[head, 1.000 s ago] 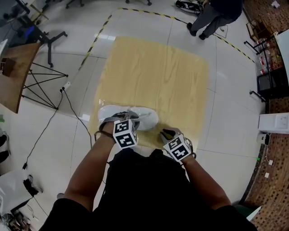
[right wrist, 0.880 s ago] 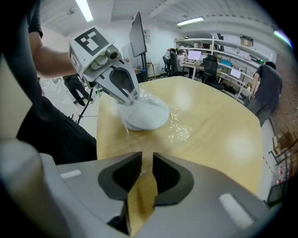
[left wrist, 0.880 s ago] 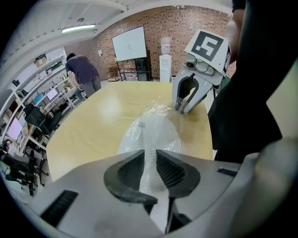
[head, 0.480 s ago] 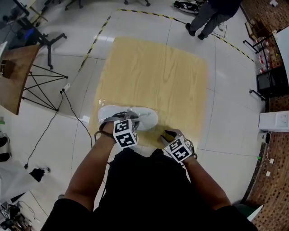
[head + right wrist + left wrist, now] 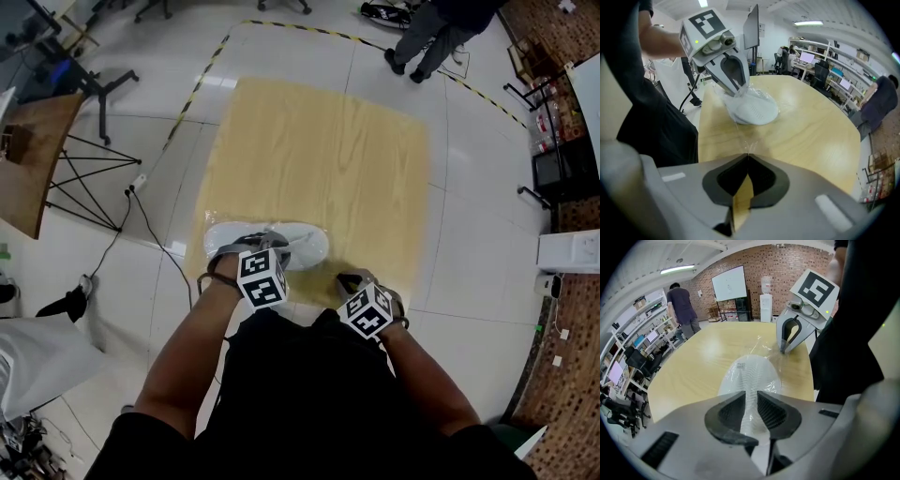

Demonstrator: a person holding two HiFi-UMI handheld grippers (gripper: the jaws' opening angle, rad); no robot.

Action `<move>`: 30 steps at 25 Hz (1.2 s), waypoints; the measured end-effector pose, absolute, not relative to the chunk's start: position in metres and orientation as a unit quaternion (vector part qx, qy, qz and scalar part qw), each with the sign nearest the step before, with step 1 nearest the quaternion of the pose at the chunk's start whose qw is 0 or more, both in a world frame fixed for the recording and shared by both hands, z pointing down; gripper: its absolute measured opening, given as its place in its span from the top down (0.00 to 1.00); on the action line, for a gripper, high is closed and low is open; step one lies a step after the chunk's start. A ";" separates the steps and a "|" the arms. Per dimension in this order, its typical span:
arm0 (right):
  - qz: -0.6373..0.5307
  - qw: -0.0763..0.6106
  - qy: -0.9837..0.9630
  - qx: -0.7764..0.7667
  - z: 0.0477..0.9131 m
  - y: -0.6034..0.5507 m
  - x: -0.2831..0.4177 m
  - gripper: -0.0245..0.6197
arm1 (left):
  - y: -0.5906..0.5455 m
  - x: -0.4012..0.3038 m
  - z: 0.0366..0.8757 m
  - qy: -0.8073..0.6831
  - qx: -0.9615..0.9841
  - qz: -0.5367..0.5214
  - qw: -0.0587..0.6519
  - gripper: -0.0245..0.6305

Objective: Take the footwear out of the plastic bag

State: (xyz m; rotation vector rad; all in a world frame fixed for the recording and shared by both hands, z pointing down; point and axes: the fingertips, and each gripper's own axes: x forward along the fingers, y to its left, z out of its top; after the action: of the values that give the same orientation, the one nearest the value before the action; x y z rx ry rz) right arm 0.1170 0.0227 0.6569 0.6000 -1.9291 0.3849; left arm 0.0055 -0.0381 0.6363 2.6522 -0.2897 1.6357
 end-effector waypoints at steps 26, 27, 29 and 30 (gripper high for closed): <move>0.200 0.374 -0.849 0.316 0.595 -0.010 0.132 0.80 | -0.037 0.019 0.581 -0.118 0.880 0.459 -0.038 0.75; 0.198 0.369 -0.851 0.317 0.592 -0.014 0.132 0.80 | -0.039 0.017 0.573 -0.123 0.886 0.446 -0.038 0.75; 0.198 0.360 -0.854 0.319 0.588 -0.021 0.132 0.80 | -0.044 0.007 0.564 -0.135 0.889 0.435 -0.034 0.74; 0.201 0.355 -0.855 0.321 0.587 -0.025 0.133 0.81 | -0.047 -0.002 0.565 -0.140 0.886 0.441 -0.030 0.74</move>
State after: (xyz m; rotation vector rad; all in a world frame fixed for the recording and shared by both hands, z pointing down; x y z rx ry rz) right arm 0.1330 -0.0250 0.5874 0.8306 -2.2082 0.5190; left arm -0.0018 -0.0470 0.5650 2.8380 -0.4484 1.4142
